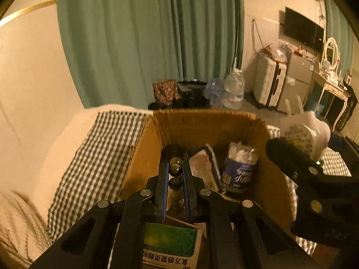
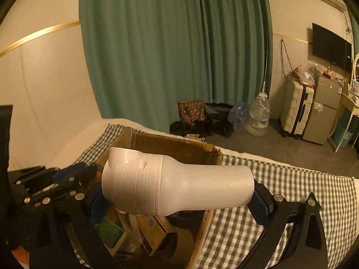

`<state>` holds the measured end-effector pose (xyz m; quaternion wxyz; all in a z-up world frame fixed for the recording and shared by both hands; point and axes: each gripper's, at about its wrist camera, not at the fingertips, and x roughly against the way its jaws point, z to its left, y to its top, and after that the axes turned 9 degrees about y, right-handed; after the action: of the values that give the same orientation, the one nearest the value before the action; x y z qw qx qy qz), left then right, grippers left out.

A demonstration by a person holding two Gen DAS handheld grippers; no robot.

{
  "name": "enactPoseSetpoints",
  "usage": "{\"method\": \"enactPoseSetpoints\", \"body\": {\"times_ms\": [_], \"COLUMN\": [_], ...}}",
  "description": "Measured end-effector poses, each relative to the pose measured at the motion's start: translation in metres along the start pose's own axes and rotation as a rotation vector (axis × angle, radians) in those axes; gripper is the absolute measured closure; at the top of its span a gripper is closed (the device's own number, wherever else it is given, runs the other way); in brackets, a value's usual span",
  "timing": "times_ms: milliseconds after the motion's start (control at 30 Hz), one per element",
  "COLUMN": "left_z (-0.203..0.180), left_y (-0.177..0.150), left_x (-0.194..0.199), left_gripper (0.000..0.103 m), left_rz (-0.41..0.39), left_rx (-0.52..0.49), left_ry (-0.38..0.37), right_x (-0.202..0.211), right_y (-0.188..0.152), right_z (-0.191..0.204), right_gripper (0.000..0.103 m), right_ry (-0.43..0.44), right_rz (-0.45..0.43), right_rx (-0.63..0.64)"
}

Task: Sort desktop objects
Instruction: 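Lift and carry the tube and bracelet over the cardboard box, then open both tools over the box to drop the tube and bracelet, then move both open tools back over the tissue pack and green packet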

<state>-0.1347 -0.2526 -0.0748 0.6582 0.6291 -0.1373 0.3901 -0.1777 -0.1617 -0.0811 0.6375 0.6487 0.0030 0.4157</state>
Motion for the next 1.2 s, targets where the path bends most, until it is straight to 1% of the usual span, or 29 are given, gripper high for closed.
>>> {"method": "enactPoseSetpoints", "body": {"times_ms": [133, 367, 467, 533, 567, 600, 833, 900, 1033, 1067, 1100, 1200], "left_z": [0.001, -0.001, -0.002, -0.001, 0.0, 0.001, 0.004, 0.003, -0.004, -0.006, -0.008, -0.015], "left_y": [-0.005, -0.01, -0.01, -0.009, -0.007, -0.007, 0.001, 0.004, 0.008, 0.009, 0.01, 0.014], "left_x": [-0.015, -0.023, -0.023, -0.022, -0.02, -0.017, -0.002, 0.003, 0.015, 0.018, 0.021, 0.032], "left_gripper": [0.092, 0.092, 0.089, 0.083, 0.076, 0.074, 0.066, 0.057, 0.056, 0.052, 0.045, 0.032], "left_rz": [0.04, 0.061, 0.067, 0.064, 0.061, 0.054, 0.014, 0.0, -0.035, -0.045, -0.054, -0.086], "left_rx": [-0.001, -0.009, -0.005, 0.002, 0.005, 0.006, 0.026, 0.032, 0.026, 0.023, 0.021, 0.013], "left_ry": [-0.001, 0.002, -0.006, -0.01, -0.006, 0.0, -0.01, -0.014, -0.021, -0.026, -0.033, -0.041], "right_x": [-0.022, -0.046, -0.053, -0.052, -0.05, -0.049, -0.027, -0.016, 0.003, 0.008, 0.015, 0.034], "right_y": [-0.002, -0.006, -0.007, -0.007, -0.006, -0.006, 0.004, 0.007, 0.013, 0.015, 0.016, 0.02], "right_z": [0.002, 0.007, 0.005, 0.004, 0.002, 0.002, 0.006, 0.005, -0.001, -0.003, -0.005, -0.015], "right_gripper": [0.002, 0.002, 0.002, 0.002, 0.002, 0.002, 0.002, 0.002, 0.002, 0.002, 0.002, 0.002], "right_ry": [0.003, 0.017, 0.012, -0.001, -0.003, -0.004, -0.031, -0.042, -0.065, -0.071, -0.081, -0.105], "right_rz": [0.041, 0.09, 0.127, 0.123, 0.118, 0.116, 0.05, 0.028, -0.008, -0.02, -0.034, -0.074], "right_rx": [0.004, 0.01, 0.007, -0.001, -0.005, -0.007, 0.008, 0.012, 0.005, 0.003, 0.0, -0.014]}}
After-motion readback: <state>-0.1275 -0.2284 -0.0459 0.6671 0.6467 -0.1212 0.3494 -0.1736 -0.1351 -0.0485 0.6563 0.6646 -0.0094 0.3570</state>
